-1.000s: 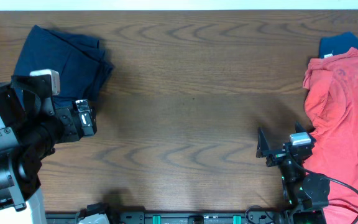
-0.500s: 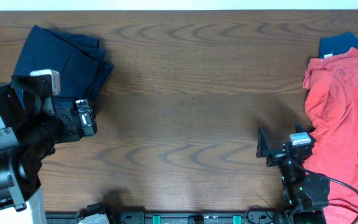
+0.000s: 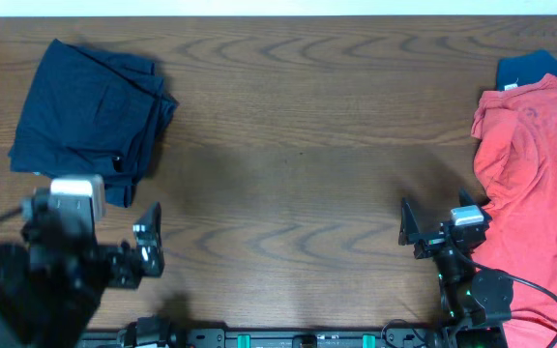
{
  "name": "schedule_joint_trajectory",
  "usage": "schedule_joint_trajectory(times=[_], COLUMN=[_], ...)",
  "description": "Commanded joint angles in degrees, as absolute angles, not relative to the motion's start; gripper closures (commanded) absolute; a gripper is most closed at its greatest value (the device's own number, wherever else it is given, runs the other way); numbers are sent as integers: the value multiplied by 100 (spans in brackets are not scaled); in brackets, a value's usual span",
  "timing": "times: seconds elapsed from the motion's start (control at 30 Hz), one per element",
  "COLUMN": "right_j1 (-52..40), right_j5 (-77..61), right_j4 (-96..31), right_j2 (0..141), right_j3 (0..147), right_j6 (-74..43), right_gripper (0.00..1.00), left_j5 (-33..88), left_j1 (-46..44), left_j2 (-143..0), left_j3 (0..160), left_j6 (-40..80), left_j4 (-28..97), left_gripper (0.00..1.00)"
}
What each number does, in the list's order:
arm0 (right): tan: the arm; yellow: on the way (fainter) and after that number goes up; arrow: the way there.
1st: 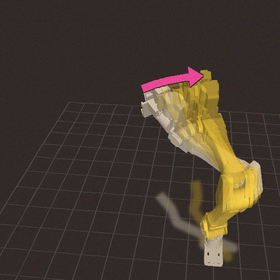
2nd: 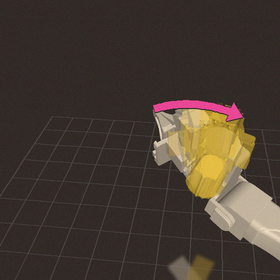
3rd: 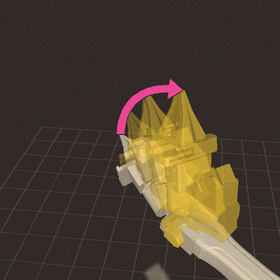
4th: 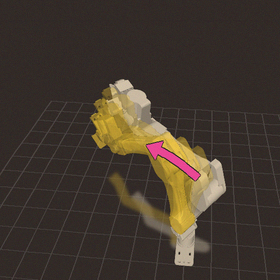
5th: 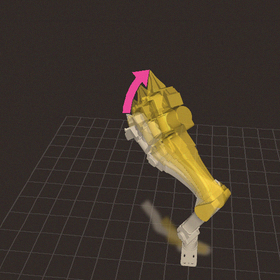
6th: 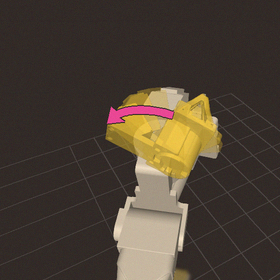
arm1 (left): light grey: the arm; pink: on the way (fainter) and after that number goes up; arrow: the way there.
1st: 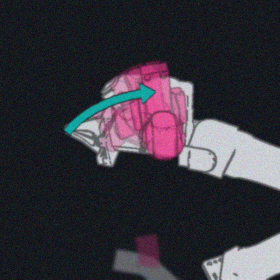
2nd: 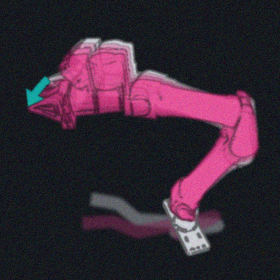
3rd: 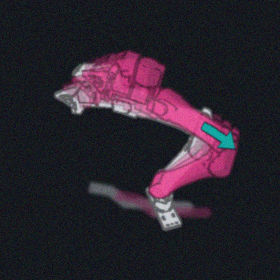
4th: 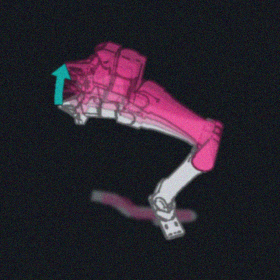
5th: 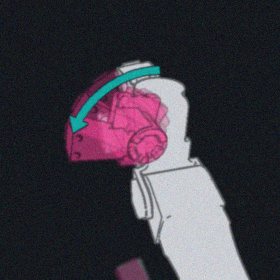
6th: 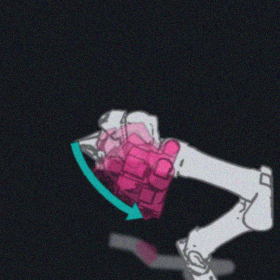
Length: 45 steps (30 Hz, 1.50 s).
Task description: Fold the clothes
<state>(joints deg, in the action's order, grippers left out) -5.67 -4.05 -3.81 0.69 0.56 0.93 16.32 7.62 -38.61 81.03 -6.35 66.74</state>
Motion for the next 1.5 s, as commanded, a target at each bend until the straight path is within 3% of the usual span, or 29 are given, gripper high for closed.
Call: schedule_joint_trajectory(times=[0.0, 0.6, 1.47], right_j1=[-530, -530, -530], right_j5=[-388, -388, -388], right_j4=[-384, -386, -384], right_j2=[34, 34, 34], right_j3=[32, 32, 30], right_j6=[178, 178, 178], right_gripper=[1, 1, 1], left_j5=[1275, 1090, 1131], left_j1=[714, 714, 698], left_j2=[-3312, -73, -12], left_j3=[7511, 3839, 919], left_j6=[-731, -790, -790], left_j4=[6241, 4095, 1352], left_gripper=[2, 2, 2])
